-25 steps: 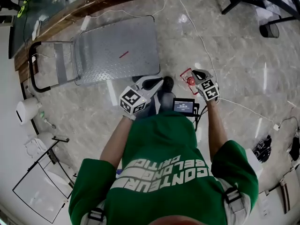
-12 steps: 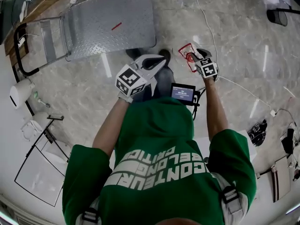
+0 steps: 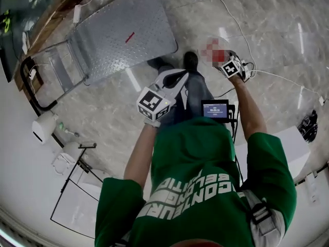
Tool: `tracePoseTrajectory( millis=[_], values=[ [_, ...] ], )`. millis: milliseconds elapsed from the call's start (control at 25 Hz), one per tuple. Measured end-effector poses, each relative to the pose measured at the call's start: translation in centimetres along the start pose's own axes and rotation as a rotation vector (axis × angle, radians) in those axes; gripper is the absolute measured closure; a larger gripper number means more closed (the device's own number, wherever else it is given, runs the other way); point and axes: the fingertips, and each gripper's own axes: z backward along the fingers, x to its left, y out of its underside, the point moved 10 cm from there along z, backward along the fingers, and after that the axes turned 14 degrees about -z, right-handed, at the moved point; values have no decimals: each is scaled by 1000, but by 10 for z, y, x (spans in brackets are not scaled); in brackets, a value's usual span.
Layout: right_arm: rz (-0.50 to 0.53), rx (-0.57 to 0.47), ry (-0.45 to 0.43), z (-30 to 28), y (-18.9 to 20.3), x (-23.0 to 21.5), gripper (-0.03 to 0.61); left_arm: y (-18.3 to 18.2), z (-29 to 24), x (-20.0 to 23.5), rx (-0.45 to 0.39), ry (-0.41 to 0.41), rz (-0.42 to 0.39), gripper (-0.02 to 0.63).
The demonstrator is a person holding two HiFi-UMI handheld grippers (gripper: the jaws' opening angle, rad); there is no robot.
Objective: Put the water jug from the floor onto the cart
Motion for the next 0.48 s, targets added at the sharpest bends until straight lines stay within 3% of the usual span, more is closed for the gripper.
tracePoseTrajectory(
  millis=[200,480],
  values=[
    [-35,36,-9,-30,1,-14,130,10,-12,2,31,24,16,604],
    [-109,87,42,-58,8,-26,130,21,-13,12,55,28,24,604]
  ],
)
